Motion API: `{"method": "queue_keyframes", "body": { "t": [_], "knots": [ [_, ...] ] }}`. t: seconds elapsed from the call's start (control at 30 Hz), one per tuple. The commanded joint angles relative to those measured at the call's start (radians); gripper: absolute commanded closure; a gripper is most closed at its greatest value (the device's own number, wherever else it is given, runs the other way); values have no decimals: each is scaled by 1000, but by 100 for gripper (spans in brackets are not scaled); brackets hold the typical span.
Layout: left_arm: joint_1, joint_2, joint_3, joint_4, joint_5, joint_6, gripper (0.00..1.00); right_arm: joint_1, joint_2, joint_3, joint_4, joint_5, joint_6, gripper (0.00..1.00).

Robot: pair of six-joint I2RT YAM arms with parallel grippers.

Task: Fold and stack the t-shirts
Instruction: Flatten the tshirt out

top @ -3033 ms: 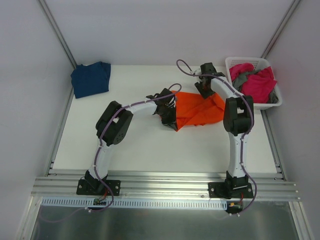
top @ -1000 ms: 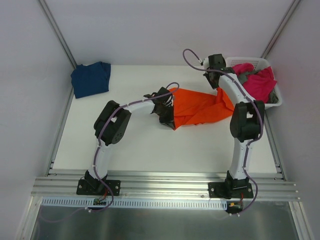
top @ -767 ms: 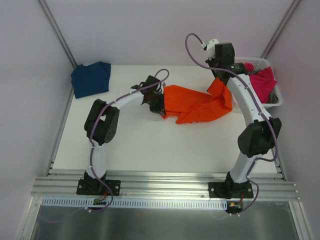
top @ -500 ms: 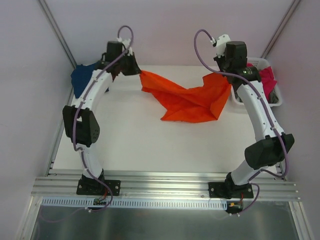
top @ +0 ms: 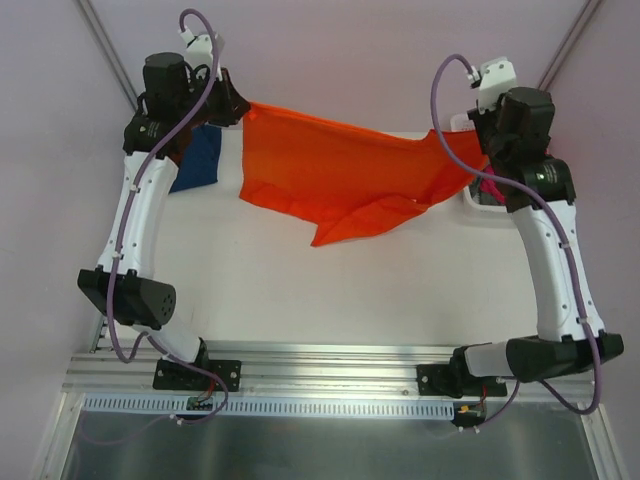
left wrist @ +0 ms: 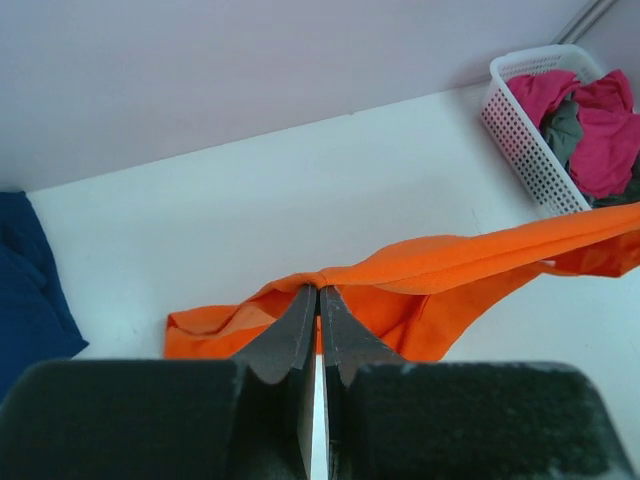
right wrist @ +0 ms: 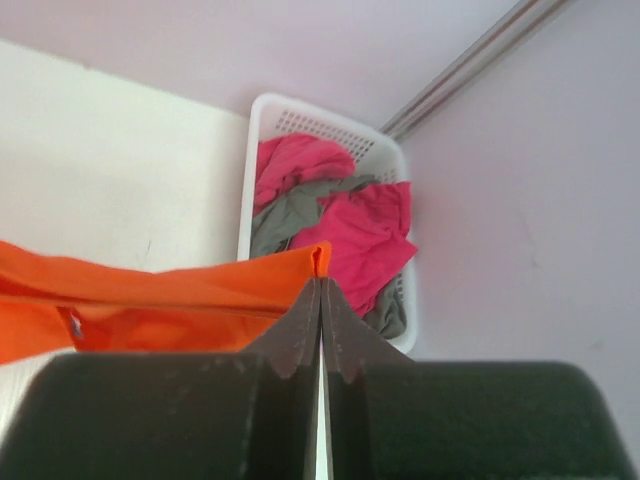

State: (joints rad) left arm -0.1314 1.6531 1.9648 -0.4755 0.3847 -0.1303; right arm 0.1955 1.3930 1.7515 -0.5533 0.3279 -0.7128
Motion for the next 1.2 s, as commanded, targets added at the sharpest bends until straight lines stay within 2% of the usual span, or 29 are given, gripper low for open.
{"method": "queue_keyframes", "body": {
  "t": [0.0, 0.13, 0.27, 0.47, 0.6, 0.73, 0.9, 0.97, 1.1, 1.17],
  "knots": [
    [-2, -140, -24, -6, -25, 92, 100, -8, -136, 54, 30, -9, 41, 99],
    [-1, -298, -46, -32, -79, 187, 100, -8, -268, 45, -34, -65, 123, 100],
    [15, -420, -75, -45, -89, 201, 100, -13, -391, 66, -115, -137, 190, 99],
    [174, -571, -139, -60, 9, 133, 100, -50, -508, 161, -169, -193, 214, 99],
    [203, -642, -184, -64, 32, 132, 100, -54, -532, 190, -184, -210, 234, 99],
    [225, -655, -153, -66, 33, 107, 100, -82, -546, 210, -186, -231, 263, 99],
    [230, -604, -87, -68, -4, 170, 100, -85, -540, 203, -183, -231, 233, 99],
    [230, -573, -99, -68, 3, 182, 100, -84, -542, 145, -142, -222, 223, 100],
    [231, -448, -194, -64, 75, 218, 100, -84, -514, -80, 13, -217, 207, 99],
    [230, -400, -208, -60, 106, 215, 100, -84, -482, -124, 58, -202, 205, 99]
  ]
}}
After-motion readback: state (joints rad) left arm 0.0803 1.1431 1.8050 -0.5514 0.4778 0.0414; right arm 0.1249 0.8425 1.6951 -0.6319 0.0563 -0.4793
